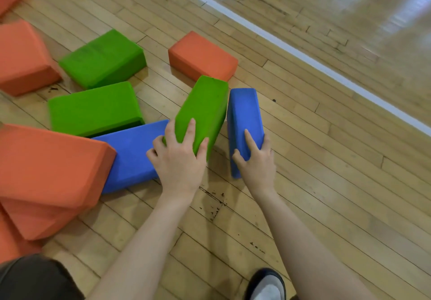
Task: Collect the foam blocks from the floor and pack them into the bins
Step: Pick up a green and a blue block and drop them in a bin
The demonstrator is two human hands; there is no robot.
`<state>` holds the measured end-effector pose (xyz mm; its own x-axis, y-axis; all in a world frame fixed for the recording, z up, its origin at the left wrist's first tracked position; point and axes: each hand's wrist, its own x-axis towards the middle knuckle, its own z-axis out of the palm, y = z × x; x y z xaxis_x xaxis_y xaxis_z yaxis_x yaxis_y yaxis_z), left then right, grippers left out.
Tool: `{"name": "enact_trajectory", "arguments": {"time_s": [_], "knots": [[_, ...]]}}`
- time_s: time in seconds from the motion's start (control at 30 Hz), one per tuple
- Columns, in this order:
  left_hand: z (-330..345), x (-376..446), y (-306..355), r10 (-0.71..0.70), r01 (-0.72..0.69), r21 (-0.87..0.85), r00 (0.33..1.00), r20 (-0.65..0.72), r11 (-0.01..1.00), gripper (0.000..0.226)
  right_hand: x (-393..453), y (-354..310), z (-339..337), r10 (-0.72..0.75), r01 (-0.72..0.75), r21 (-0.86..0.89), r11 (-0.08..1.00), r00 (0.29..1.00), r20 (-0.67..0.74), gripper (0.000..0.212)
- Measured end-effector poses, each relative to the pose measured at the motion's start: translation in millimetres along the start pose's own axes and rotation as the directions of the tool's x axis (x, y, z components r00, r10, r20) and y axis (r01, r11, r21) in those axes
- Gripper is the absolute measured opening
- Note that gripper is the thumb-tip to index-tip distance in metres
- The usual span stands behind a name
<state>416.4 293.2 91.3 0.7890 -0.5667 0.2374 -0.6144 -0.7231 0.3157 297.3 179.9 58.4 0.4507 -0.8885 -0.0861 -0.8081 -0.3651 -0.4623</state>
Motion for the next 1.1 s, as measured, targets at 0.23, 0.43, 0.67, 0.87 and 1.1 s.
{"name": "enact_trajectory", "arguments": {"time_s": [0.23, 0.43, 0.67, 0.87, 1.1], "knots": [[-110.7, 9.9, 15.6, -0.087, 0.086, 0.015, 0.993, 0.086, 0.996, 0.044, -48.7, -74.2, -98.2, 0.018, -0.017, 0.106, 0.994, 1.000, -0.007, 0.055], [-261.1, 13.0, 25.3, -0.150, 0.152, 0.006, 0.972, 0.181, 0.988, 0.045, -111.3, -150.2, -216.5, -0.002, -0.006, 0.134, 0.991, 0.998, 0.057, 0.054], [-452.5, 1.3, 42.3, -0.156, 0.160, 0.015, 0.929, 0.335, 0.987, 0.051, -191.2, -242.6, -364.6, 0.005, -0.020, 0.117, 0.993, 0.991, 0.132, 0.052], [-565.6, -21.9, 34.6, -0.160, 0.161, 0.027, 0.923, 0.351, 0.987, 0.049, -255.0, -294.5, -435.1, -0.045, 0.028, 0.112, 0.993, 0.987, 0.157, 0.051], [-620.9, -89.3, 24.7, -0.376, 0.369, 0.083, 0.871, 0.317, 0.926, 0.049, -299.9, -300.9, -458.5, -0.203, 0.182, 0.096, 0.979, 0.931, 0.303, 0.050]]}}
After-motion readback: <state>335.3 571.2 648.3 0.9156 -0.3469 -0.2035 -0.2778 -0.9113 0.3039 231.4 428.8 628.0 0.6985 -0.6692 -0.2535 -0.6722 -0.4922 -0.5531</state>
